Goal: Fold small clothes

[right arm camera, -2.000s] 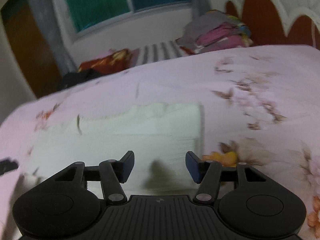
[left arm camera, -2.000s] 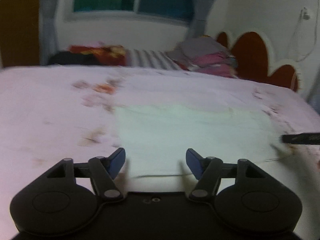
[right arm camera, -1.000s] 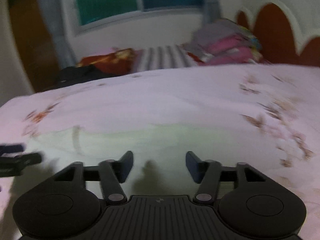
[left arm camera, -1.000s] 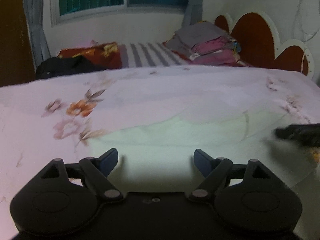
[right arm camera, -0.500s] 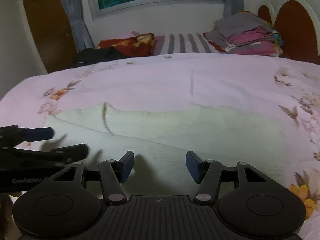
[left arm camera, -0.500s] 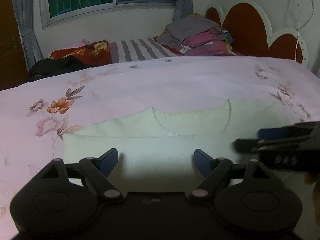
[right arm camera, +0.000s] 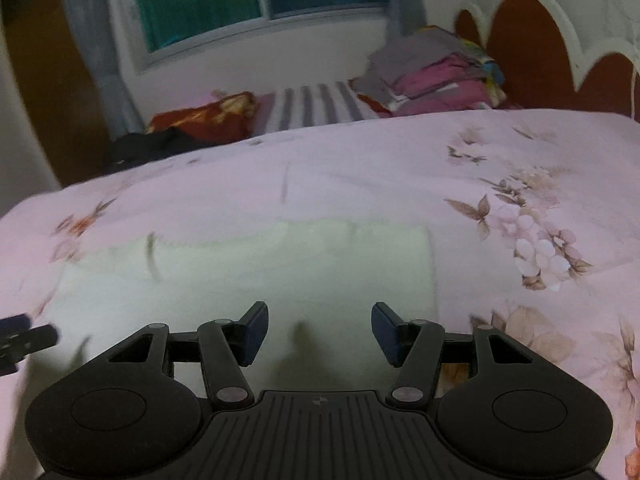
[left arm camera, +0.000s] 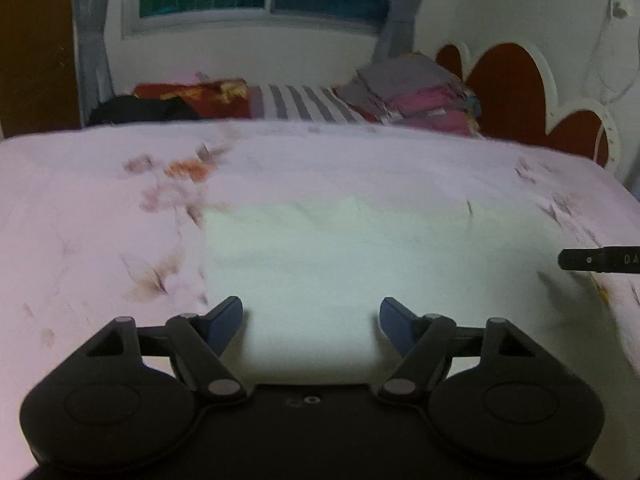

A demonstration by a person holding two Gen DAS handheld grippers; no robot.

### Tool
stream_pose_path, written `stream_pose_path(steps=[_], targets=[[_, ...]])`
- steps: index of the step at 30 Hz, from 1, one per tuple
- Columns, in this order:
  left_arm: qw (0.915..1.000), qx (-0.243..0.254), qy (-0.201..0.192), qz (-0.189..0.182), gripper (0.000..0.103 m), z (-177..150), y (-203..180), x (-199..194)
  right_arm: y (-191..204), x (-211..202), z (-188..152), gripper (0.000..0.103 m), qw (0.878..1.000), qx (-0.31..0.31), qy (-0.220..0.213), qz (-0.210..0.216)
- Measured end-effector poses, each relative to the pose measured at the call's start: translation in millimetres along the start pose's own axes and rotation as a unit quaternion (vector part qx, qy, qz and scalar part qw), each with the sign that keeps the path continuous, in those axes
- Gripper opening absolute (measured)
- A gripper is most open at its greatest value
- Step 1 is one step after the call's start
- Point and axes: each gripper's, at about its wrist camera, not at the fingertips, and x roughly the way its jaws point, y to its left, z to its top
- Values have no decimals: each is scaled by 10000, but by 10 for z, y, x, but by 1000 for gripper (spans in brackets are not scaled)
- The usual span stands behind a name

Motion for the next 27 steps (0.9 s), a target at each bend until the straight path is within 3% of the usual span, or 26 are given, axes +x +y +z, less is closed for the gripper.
stream_pose_path(steps=[2, 4, 7, 8, 11, 16, 22, 27], targets=[[9994, 98, 319, -14, 76, -102, -9, 136, 32, 55, -136, 58, 9993, -115, 309, -185], [9993, 233, 280, 33, 75, -105, -24, 110, 11, 152, -237, 58, 9970, -130, 633, -418], [9996, 279, 84, -54, 80, -71, -28, 9, 10, -89, -201, 58, 9990, 17, 273, -367], [9993, 317, 187, -67, 81, -77, -32, 55, 11, -128, -208, 58, 9992, -26, 154, -364], [9985, 424, 335, -15, 81, -138, -44, 133, -61, 63, -298, 59, 9963, -7, 565, -646], [9995, 293, 127, 27, 90, -200, 36, -167, -57, -316, -250, 59, 9985, 218, 129, -478], [9994, -35, 106, 313, 93, -491, 262, -523, -230, -628, -416, 59, 9984, 459, 77, -323], [9990, -254, 194, 299, 69, -879, 384, -953, -521, -922, -667, 59, 9953, 958, 119, -123]])
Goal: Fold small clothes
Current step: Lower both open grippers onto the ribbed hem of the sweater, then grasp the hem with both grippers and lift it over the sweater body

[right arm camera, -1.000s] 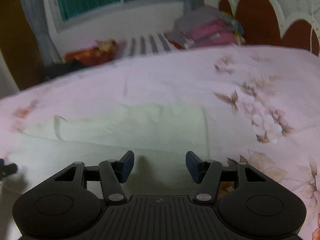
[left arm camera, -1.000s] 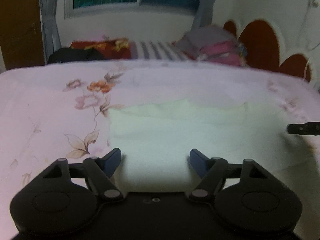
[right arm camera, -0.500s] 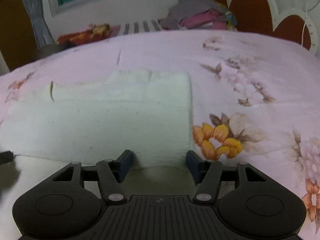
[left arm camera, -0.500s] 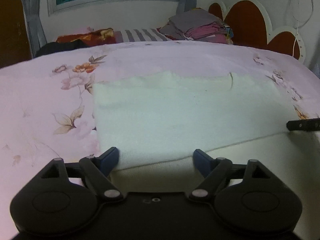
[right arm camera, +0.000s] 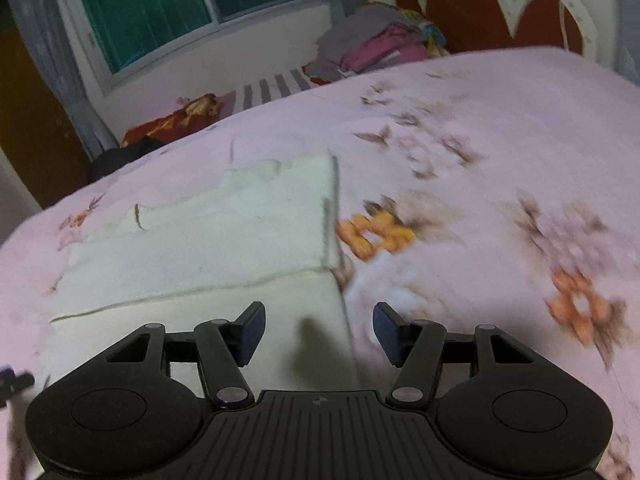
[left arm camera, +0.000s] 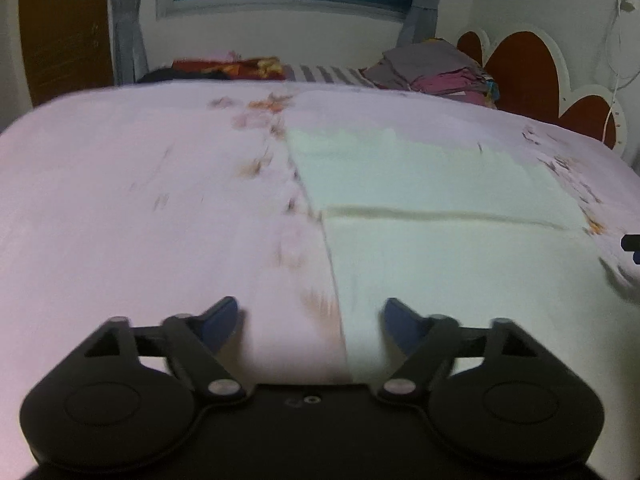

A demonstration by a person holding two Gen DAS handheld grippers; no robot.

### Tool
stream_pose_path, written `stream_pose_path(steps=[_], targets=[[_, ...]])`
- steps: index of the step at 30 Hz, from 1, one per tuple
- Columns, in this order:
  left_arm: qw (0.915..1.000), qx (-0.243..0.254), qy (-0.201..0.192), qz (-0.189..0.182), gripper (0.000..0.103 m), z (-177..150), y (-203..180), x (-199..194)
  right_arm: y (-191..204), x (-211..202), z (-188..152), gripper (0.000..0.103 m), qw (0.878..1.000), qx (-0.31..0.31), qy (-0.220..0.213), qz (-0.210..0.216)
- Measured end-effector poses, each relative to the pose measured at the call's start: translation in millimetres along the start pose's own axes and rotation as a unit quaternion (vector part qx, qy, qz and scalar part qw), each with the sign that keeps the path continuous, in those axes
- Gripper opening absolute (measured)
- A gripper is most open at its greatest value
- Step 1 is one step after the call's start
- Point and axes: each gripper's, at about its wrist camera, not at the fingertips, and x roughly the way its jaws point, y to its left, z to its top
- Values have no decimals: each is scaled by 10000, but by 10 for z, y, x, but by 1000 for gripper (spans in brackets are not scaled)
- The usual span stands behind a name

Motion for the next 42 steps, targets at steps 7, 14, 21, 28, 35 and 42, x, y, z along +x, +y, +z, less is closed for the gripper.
stream_pose_path(steps=[7, 14, 21, 28, 35, 42], targets=[[9970, -610, 46, -479, 59, -639, 98, -652, -340, -780, -599, 59, 9990, -100, 191, 385], [9875, -1186, 303, -991, 58, -1223, 98, -1012, -641, -1342, -1351, 59, 9950, 264, 537, 795], [9667, -2018, 429, -1516, 40, -1576, 225, -1162, -742, -1587, -1765, 59, 9865, 609, 878, 1237], [9489, -2413, 483, -1973, 37, -1631, 274, -1049, -801, -1673, -1896, 59, 9716, 1067, 990, 1865], [9396, -2524, 626, -2226, 29, -1585, 257, -888, -874, -1556, -1821, 28, 9607, 1451, 1037, 2128], [9479, -2277, 616, -2140, 5, -1709, 205, -944, -1014, -1685, -1816, 3, 9557, 1585, 766, 2360]])
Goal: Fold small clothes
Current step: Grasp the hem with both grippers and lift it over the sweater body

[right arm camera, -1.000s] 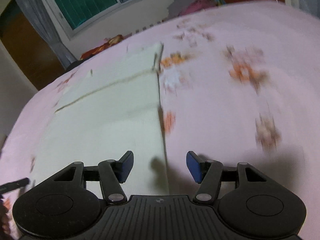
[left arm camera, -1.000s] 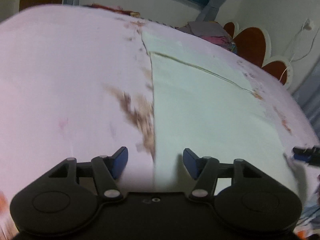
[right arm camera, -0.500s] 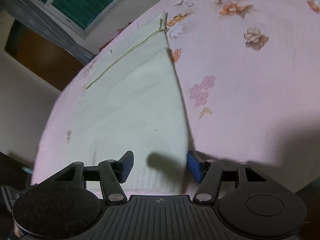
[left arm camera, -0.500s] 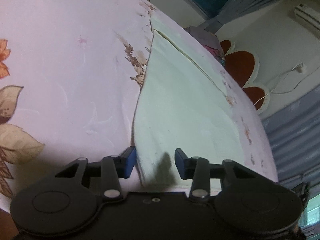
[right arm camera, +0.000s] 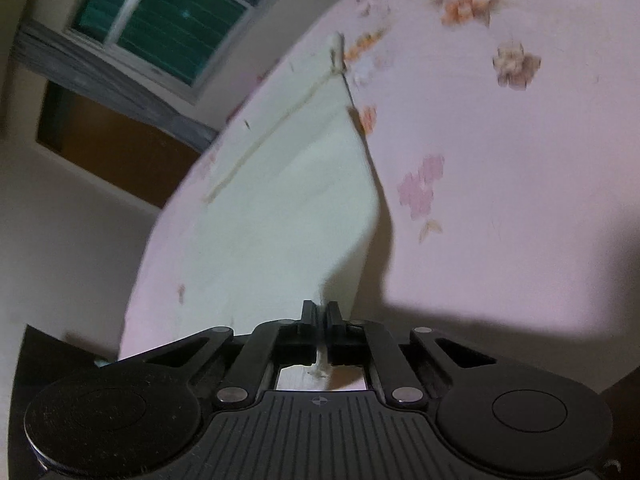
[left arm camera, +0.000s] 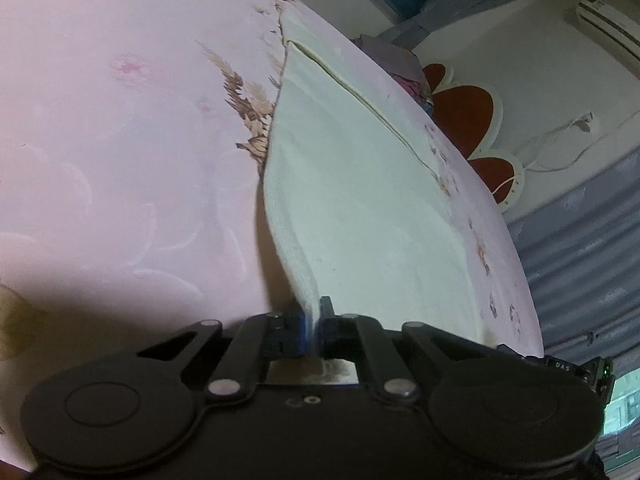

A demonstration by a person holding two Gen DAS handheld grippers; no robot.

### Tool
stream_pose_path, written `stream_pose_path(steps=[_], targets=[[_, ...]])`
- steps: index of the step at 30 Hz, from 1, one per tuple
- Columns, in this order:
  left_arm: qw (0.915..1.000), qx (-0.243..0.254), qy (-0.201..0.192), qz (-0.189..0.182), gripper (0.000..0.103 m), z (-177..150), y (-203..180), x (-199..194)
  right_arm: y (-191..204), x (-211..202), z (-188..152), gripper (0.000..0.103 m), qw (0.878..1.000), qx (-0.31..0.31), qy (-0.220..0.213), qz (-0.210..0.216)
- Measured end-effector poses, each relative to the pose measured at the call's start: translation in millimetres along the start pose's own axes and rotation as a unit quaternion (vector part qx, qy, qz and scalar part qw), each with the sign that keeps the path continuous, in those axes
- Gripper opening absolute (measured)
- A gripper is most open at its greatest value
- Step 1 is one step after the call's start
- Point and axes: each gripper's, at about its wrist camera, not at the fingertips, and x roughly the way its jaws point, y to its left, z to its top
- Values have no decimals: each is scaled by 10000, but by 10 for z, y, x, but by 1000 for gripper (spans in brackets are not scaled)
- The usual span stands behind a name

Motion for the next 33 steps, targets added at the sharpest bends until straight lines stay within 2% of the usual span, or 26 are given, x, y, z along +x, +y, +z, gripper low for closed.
stream_pose_path(steps=[2, 3, 4, 5, 6, 7, 8, 14, 15, 17, 19, 20, 21, 22, 23, 25, 27, 28, 29, 30, 31, 33], targets=[[10000, -23, -20, -8, 10, -8, 3, -10, -21, 22, 18, 4, 9999, -81, 65, -94], [10000, -70, -70, -7, 22, -24, -5, -21, -34, 36, 25, 4, 9998, -120, 84, -138], [9998, -123, -137, -59, 28, -42, -1, -56, -51, 25, 36, 6, 9998, -93, 11, -196], [9997, -147, -186, -73, 39, -43, -19, -57, -66, 13, 59, 24, 9996, -46, -68, -276], [9996, -152, -223, -73, 45, -38, -37, -53, -79, 2, 90, 54, 9992, -28, -163, -371], [9996, -140, -227, -60, 46, -24, -48, -56, -94, -7, 132, 59, 9987, -36, -263, -431], [9997, -110, -218, -10, 46, -8, -69, -40, -108, 3, 172, 59, 9986, -81, -302, -424], [9996, -157, -215, 65, 41, 20, -62, 10, -202, 145, 235, 58, 9997, -67, 41, -243], [9995, -190, -230, 49, 38, 11, -46, -1, -209, 134, 206, 54, 9997, -71, 125, -184], [9995, -190, -248, 21, 33, -2, -2, -16, -217, 108, 118, 42, 9994, -56, 325, -57], [9992, -290, -264, -41, 25, -7, 51, -20, -236, 156, 63, 5, 9980, -38, 628, 32], [9991, -342, -254, 11, 10, -5, 72, -9, -236, 191, 49, 5, 9974, -62, 710, -34], [9991, -329, -235, 117, 3, 0, 73, -5, -240, 207, 50, 3, 9976, -53, 689, -21], [9988, -346, -315, 143, 3, 4, 51, -35, -231, 211, 68, 3, 9979, -35, 651, 38], [9982, -355, -485, 8, 3, 2, 8, -94, -207, 181, 90, 3, 9984, -20, 562, 113], [9958, -162, -888, -174, 3, 5, -136, -251, -101, 45, 189, 3, 9982, -72, 193, 563], [9954, 25, -953, 15, 3, 22, -202, -275, -3, -38, 296, 3, 9969, -255, 53, 736], [9965, 98, -803, 208, 3, 43, -188, -215, 3, -9, 344, 3, 9973, -297, 91, 659], [9973, 9, -575, 453, 3, 71, -136, -128, -19, 87, 398, 3, 9981, -323, 263, 462], [9972, -172, -474, 549, 3, 97, -86, -78, -46, 212, 440, 3, 9982, -312, 467, 218], [9972, -272, -563, 416, 3, 129, -79, -85, -69, 295, 474, 3, 9980, -276, 548, 121], [9958, -335, -850, 80, 3, 242, -151, -157, 5, 324, 589, 3, 9982, -259, 408, 362]])
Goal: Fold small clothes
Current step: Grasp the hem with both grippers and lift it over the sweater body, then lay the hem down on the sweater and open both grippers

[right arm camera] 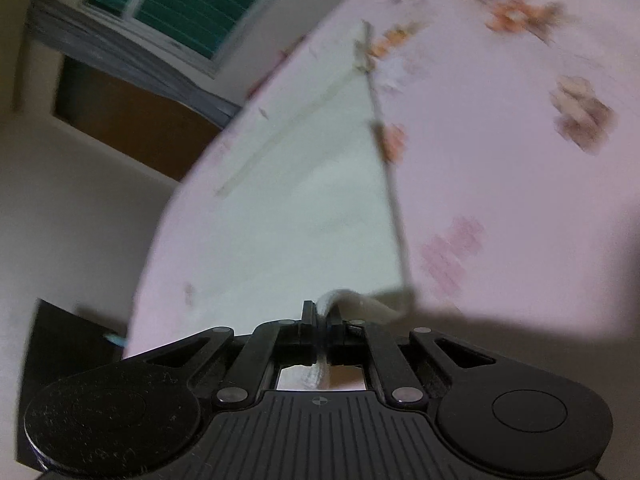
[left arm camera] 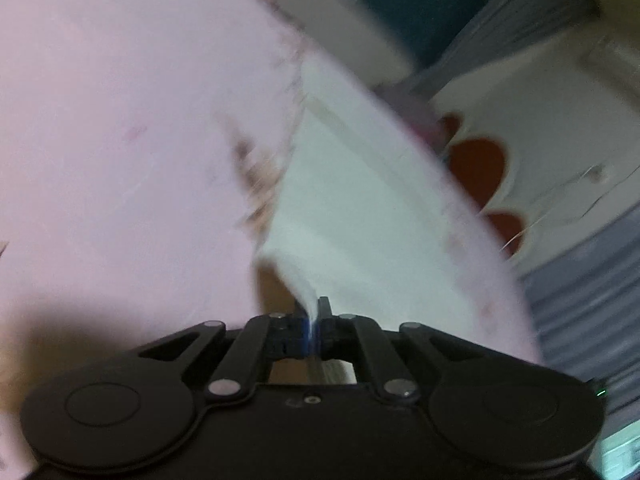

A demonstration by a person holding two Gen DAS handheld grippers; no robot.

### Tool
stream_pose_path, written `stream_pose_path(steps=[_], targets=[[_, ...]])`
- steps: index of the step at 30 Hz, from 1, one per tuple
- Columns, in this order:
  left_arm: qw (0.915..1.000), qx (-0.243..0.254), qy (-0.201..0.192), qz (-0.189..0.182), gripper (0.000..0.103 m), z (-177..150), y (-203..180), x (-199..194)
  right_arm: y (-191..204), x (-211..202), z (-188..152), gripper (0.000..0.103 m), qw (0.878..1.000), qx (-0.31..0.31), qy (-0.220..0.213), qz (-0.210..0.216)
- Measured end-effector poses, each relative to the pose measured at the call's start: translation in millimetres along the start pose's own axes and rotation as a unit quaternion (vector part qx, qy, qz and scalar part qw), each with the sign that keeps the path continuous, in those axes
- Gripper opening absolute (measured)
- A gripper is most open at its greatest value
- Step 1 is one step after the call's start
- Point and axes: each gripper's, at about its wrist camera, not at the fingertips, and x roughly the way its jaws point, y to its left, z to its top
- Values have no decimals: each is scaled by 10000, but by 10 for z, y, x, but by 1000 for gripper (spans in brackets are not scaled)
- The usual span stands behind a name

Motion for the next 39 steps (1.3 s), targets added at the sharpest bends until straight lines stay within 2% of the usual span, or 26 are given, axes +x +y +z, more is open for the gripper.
stream_pose_path(steps=[5, 9, 13, 19, 21, 23, 24, 25, 26, 27, 28, 29, 30, 31, 33, 34, 35, 36, 39], targets=[[9973, 109, -486, -536, 3, 645, -354, 103, 463, 15, 609, 3, 9968, -422, -615, 274], [9945, -22, -681, -800, 3, 1347, -523, 553, 651, 217, 1315, 3, 9924, -293, -1147, 323], [9953, -98, -574, -772, 3, 1934, -582, 1249, 590, 622, 1993, 3, 9906, 109, -1359, 120], [9983, -140, -125, -560, 3, 2470, -407, 2193, 224, 1397, 2701, 3, 9908, 651, -1170, -212], [9989, -197, 68, -422, 3, 2557, -299, 2437, 47, 1612, 2834, 3, 9903, 898, -1032, -234], [9981, -325, 268, -456, 4, 2613, -177, 2618, -105, 1760, 2911, 3, 9892, 1006, -995, -373], [9977, -329, 325, -487, 8, 2645, -138, 2691, -156, 1829, 2947, 4, 9896, 1005, -966, -369], [9978, -343, 287, -494, 15, 2671, -115, 2734, -190, 1896, 2985, 4, 9904, 959, -923, -377], [9974, -378, 207, -572, 36, 2702, -84, 2764, -192, 1932, 3018, 5, 9908, 894, -898, -467], [9972, -415, 117, -616, 54, 2733, -59, 2786, -182, 1954, 3058, 22, 9905, 787, -931, -641], [9974, -405, 0, -601, 61, 2763, -50, 2792, -171, 1951, 3072, 63, 9899, 699, -1016, -702], [9976, -357, -99, -577, 67, 2793, -48, 2790, -154, 1921, 3083, 77, 9886, 635, -1167, -705], [9977, -328, -129, -584, 67, 2822, -49, 2795, -138, 1885, 3089, 80, 9859, 538, -1387, -769], [9976, -302, -92, -622, 66, 2850, -46, 2815, -124, 1870, 3100, 80, 9853, 411, -1477, -752], [9986, -53, 20, -520, 59, 2880, -70, 2851, -111, 1889, 3131, 78, 9875, 261, -1364, -744], [9990, 207, 120, -380, 58, 2881, -111, 2877, -82, 1912, 3135, 69, 9882, 88, -1299, -810], [9984, 441, 234, -257, 55, 2875, -156, 2903, -43, 1953, 3133, 65, 9882, -168, -1190, -947], [9968, 694, 361, -143, 51, 2860, -199, 2944, 3, 2014, 3129, 60, 9875, -364, -1052, -1116], [9856, 1532, 650, 285, 47, 2791, -354, 3105, 89, 2208, 3072, 56, 9794, -896, -771, -1634]])
